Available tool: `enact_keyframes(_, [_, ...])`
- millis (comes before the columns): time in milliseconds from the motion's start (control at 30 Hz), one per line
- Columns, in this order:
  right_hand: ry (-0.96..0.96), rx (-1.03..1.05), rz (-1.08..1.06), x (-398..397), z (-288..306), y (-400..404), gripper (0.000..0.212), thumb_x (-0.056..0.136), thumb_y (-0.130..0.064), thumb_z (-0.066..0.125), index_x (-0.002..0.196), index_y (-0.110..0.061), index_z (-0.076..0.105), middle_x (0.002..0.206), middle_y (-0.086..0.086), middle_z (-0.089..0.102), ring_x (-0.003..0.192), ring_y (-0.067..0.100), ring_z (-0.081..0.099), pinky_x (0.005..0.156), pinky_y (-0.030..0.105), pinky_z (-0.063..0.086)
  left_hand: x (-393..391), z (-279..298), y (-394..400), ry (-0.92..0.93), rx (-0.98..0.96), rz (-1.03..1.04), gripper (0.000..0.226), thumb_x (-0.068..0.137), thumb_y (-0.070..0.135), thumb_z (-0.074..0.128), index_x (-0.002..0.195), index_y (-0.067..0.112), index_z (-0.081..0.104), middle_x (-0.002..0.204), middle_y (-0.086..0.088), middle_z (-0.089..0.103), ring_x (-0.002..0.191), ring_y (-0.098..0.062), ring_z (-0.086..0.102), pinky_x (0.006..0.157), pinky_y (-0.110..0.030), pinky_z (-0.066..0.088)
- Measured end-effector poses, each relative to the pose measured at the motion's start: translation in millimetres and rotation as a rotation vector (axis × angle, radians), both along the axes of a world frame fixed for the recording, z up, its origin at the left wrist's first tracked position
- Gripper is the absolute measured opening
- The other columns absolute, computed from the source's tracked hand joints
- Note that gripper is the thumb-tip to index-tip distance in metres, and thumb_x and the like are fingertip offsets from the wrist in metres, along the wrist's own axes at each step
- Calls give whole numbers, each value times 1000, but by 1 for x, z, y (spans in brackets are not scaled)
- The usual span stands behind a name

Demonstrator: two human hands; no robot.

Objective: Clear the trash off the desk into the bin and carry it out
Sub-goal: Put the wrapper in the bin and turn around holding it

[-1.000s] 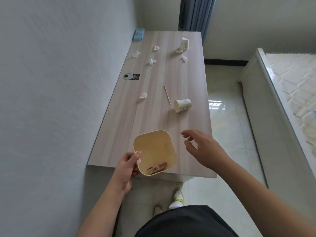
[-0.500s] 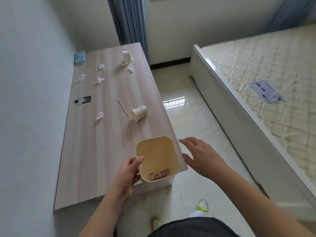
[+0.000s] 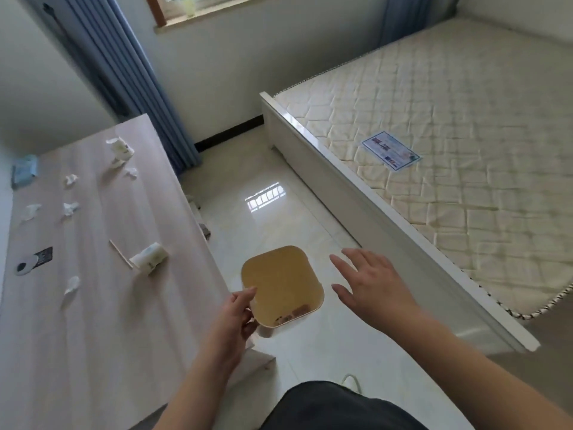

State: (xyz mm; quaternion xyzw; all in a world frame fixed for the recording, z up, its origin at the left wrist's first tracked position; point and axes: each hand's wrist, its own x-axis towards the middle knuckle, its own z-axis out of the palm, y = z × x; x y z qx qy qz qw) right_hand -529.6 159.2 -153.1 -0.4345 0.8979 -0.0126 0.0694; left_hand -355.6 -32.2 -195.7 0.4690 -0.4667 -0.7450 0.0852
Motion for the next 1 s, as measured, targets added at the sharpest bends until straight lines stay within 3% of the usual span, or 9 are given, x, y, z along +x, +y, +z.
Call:
enact_keyframes(100, [4,21,-36,-26,0,17,56,88,-51,29,130,-23,54,129,5,60,118,27,56,96,43,46,-30,3,17,-23,-1,12,30,85,30,63,102,6,60,77,-6,61,75,-23,58,72,-37,48])
enact_keyframes(300, [-25,-12,-77,-58,1,26,58,89,-51,26,134,-24,49,137,5,53,126,27,49,101,44,41,-67,12,27,5,-54,12,24,88,33,55,96,10,57,79,-9,51,69,-20,50,63,-32,43])
enact_keyframes(433, [-50,2,-75,-76,-2,13,58,88,-51,27,132,-23,53,134,6,56,123,29,52,99,45,44,-84,12,7,-25,-52,-10,53,63,49,68,95,9,53,67,-3,40,63,-18,41,59,-32,37])
enact_keyframes(533, [-33,8,-54,-88,-5,-3,58,87,-51,28,131,-23,54,133,6,57,121,29,54,97,45,45,-95,3,-8,-34,-40,5,62,64,50,68,103,4,58,74,-8,43,64,-20,42,57,-30,39])
enact_keyframes(633, [-28,23,-15,-101,-8,-27,57,88,-51,29,133,-24,51,135,6,56,124,28,52,99,45,43,-106,-7,-23,-36,-19,22,47,77,42,65,101,2,60,73,-8,43,61,-18,41,56,-30,39])
enact_keyframes(767, [-6,18,48,-127,-13,-70,53,93,-50,36,141,-25,42,145,5,46,133,28,42,107,44,34,-120,-17,-55,-52,-26,11,30,82,38,64,83,9,57,56,3,43,53,-14,37,57,-31,33])
enact_keyframes(833, [-11,8,80,-139,-14,-94,55,94,-49,41,144,-26,36,149,5,40,138,27,35,110,44,28,-125,-18,-76,-41,-34,19,27,85,36,64,83,10,56,51,8,46,52,-14,39,59,-32,34])
enact_keyframes(1000, [14,10,145,-165,-5,-150,59,93,-54,23,146,-29,28,151,3,35,140,26,30,112,43,26,-136,-12,-126,-3,-19,62,29,82,39,65,80,14,51,48,11,45,50,-12,36,56,-30,31])
